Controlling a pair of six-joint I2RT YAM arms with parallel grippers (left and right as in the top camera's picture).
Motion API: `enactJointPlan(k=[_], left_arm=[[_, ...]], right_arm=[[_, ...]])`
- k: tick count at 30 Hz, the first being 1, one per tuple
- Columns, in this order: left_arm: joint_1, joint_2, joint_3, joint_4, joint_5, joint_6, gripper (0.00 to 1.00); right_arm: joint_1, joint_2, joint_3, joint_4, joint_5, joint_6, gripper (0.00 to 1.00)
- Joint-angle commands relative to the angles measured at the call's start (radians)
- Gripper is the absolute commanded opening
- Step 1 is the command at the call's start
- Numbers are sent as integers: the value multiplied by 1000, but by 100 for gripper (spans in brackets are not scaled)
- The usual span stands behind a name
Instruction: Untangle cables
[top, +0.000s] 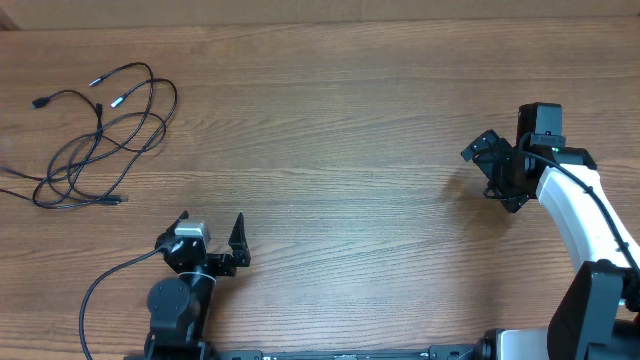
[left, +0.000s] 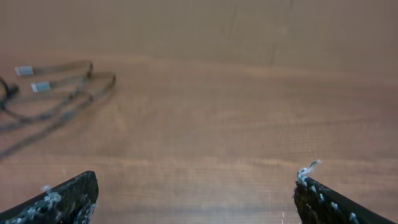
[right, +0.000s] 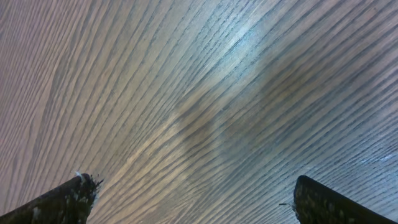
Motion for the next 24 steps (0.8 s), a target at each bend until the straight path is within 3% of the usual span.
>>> enactJointPlan(k=[1,24], left_arm=[[11,-82,-4,-6,-10,67,100],[11,-97,-3,-2,-13,78,99]], right_arm=[[-1,-10,14,6,10,0,100],[-1,-10,14,6,10,0,100]])
